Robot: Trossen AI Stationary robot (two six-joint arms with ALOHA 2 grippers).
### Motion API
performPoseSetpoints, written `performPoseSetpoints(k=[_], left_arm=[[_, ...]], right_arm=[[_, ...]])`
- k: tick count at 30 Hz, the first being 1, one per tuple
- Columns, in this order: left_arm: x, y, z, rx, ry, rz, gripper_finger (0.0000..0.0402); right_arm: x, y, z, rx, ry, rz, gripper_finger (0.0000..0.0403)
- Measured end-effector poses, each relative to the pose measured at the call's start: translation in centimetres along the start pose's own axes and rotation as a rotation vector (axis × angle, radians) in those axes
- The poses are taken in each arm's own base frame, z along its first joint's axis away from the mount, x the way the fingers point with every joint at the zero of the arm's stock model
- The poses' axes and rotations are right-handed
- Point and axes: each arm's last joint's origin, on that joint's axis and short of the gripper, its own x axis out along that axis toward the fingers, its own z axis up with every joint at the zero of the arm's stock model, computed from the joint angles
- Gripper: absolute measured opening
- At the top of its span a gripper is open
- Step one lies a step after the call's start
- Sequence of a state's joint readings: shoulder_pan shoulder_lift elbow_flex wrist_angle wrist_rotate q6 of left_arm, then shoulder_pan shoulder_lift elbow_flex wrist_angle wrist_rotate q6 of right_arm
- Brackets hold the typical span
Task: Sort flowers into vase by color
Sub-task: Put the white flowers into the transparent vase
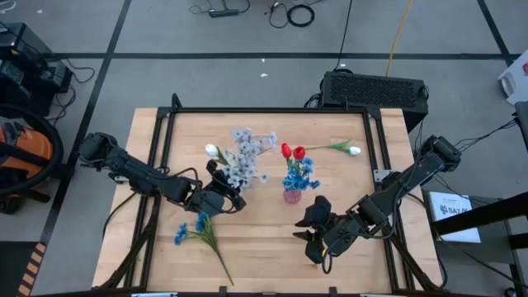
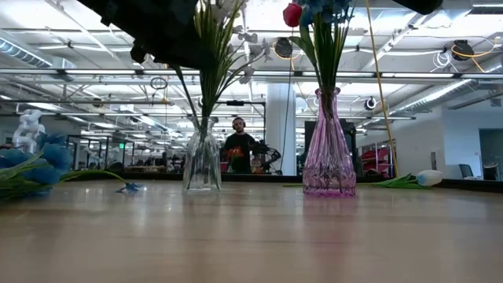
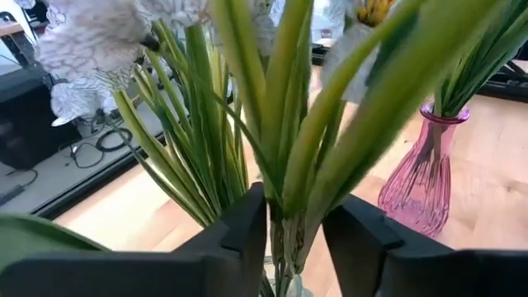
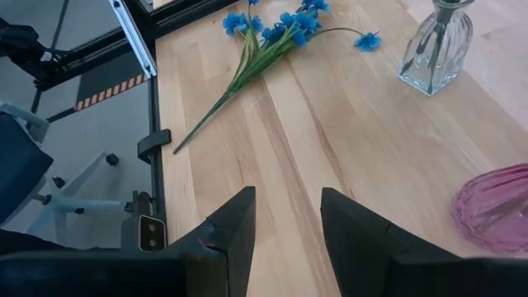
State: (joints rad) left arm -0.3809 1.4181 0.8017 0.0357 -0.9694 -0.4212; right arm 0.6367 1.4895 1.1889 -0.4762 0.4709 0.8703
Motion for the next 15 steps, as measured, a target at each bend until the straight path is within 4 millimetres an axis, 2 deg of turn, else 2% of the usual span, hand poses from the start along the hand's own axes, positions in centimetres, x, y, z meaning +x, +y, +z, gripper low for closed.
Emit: performPoseSetpoints(k=[7, 15], left_arm=[[-1.0, -0.2, 0.6, -0.012, -0.015, -0.042, 0.0140], [-2.9, 1.2, 1.9, -0.008, -0.013, -0.066, 0.0141]], right_arm=[[0.0, -0.3, -0.3, 0.011, 0.029, -0.026, 0.0130], [0.0, -0.4, -0.3, 0.002, 0.034, -0.032, 0.0130]])
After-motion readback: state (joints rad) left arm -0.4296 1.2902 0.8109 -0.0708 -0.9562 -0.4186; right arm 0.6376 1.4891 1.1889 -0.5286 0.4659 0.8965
